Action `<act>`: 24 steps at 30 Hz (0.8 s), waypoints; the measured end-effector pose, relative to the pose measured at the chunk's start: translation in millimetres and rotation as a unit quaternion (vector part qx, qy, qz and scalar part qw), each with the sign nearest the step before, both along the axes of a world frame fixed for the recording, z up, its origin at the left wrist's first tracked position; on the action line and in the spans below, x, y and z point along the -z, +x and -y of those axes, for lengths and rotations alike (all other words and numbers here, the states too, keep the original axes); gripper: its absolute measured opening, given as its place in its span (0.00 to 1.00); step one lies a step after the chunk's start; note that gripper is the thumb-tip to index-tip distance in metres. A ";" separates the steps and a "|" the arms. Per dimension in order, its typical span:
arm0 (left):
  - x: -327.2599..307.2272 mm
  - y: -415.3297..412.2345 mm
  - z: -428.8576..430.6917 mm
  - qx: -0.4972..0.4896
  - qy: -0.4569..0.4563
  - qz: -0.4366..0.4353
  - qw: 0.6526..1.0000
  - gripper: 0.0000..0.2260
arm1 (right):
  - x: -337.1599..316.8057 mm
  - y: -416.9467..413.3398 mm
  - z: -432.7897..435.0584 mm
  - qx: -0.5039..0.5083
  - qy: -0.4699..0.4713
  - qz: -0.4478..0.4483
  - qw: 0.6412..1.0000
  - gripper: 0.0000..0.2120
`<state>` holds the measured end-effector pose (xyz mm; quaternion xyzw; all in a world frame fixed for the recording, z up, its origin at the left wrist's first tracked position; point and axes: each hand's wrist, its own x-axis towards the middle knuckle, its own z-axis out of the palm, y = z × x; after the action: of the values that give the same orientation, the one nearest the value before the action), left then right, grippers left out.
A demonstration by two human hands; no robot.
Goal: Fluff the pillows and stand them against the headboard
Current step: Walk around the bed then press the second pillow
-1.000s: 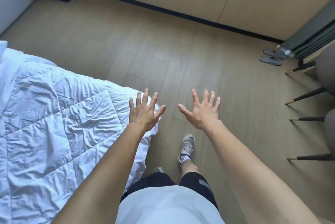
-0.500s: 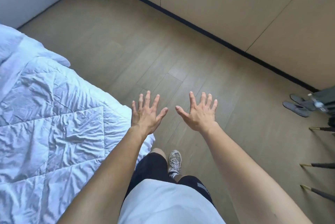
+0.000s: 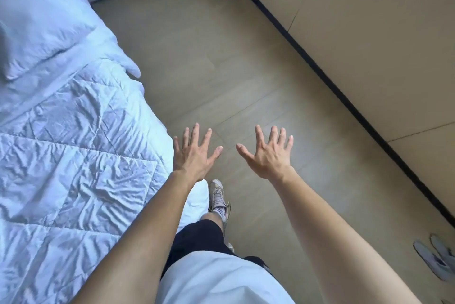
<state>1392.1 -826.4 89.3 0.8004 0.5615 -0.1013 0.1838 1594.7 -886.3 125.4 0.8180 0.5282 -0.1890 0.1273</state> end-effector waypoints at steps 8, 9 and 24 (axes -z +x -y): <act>-12.3 -23.7 -104.1 -0.118 0.005 -0.002 0.993 0.33 | -13.8 -21.2 -157.1 -0.097 0.008 -0.023 0.995 0.45; -14.3 -28.4 -115.9 -0.133 0.006 -0.002 0.991 0.33 | -15.4 -26.1 -172.9 -0.110 0.009 -0.026 0.994 0.45; -17.8 -68.3 -287.9 -0.297 0.036 -0.005 0.954 0.32 | -13.0 -74.9 -408.6 -0.270 0.016 -0.033 0.962 0.45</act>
<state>1323.8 -538.5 107.0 0.6029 0.7781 -0.0263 0.1741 1519.9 -477.8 138.4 0.6401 0.7364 -0.1661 0.1429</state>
